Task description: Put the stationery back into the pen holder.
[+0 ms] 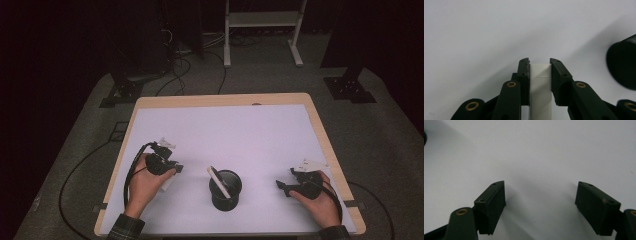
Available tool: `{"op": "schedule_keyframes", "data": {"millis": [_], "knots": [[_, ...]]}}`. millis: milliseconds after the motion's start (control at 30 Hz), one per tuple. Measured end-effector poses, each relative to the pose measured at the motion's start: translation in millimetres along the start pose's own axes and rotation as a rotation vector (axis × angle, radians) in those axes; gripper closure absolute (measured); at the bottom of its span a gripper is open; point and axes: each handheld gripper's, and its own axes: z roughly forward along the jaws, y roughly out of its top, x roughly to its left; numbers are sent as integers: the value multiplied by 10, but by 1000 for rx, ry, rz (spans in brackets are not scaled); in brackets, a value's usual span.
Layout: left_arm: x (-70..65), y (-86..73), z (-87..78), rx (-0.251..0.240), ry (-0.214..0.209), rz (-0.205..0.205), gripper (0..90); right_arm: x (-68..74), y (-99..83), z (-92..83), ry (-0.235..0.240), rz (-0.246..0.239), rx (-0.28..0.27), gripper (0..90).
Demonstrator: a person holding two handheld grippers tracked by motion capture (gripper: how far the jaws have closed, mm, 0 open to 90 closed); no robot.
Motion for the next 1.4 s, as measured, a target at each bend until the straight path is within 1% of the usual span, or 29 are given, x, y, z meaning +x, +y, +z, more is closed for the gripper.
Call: {"op": "schedule_keyframes", "data": {"millis": [33, 67, 100, 133, 167, 200, 267, 333, 367, 467, 500, 533, 567, 633, 700, 867, 900, 1000, 1067, 1100, 1133, 1167, 1300, 1400], "knots": [[-14, 9, -55, -40, -14, 4, 710, 0, 0, 0, 0, 0, 0, 231], [-14, 9, -55, -40, -14, 4, 710, 0, 0, 0, 0, 0, 0, 231], [-37, 22, -111, -74, -11, 19, 710, 0, 0, 0, 0, 0, 0, 231], [-37, 22, -111, -74, -11, 19, 710, 0, 0, 0, 0, 0, 0, 231], [-64, 36, -163, -111, -14, 30, 710, 0, 0, 0, 0, 0, 0, 231], [-79, 44, -191, -131, -20, 32, 710, 0, 0, 0, 0, 0, 0, 231], [-106, 58, -242, -162, -27, 49, 710, 0, 0, 0, 0, 0, 0, 231], [-129, 70, -289, -193, -44, 53, 710, 0, 0, 0, 0, 1, 0, 231], [-138, 76, -311, -201, -55, 58, 710, 0, 0, 0, 0, 0, 0, 231], [-174, 92, -377, -248, -93, 63, 710, 0, 0, 0, 0, 0, 0, 231], [-190, 102, -421, -281, -129, 67, 710, 0, 0, 0, 0, 0, 0, 231], [-190, 102, -421, -281, -129, 67, 710, 0, 0, 0, 0, 0, 0, 231], [-199, 110, -444, -297, -152, 69, 710, 0, 0, 0, 0, 0, 0, 231], [-212, 122, -475, -318, -177, 72, 710, 0, 0, 0, 0, 0, 0, 231], [-230, 141, -508, -341, -204, 83, 710, 0, 0, 0, 0, 1, 0, 231], [-274, 166, -560, -377, -256, 101, 710, 0, 0, 0, 0, 1, 0, 231], [-295, 179, -587, -386, -275, 108, 710, 0, 0, 0, 0, 1, 0, 231], [-315, 193, -605, -398, -284, 117, 710, 0, 0, 0, 0, 0, 0, 231], [-357, 215, -643, -416, -308, 131, 710, 0, 0, 0, 0, 1, 0, 231], [-357, 215, -643, -416, -308, 131, 710, 0, 0, 0, 0, 1, 0, 231], [-389, 234, -670, -428, -322, 144, 710, 1, 0, 0, 0, 0, 0, 231], [-389, 234, -670, -428, -322, 144, 710, 1, 0, 0, 0, 0, 0, 231], [-465, 270, -720, -450, -355, 166, 710, 1, 0, 0, 0, 1, 0, 231], [-540, 300, -733, -466, -388, 187, 710, 0, 0, 0, 0, 0, 0, 231]]}}
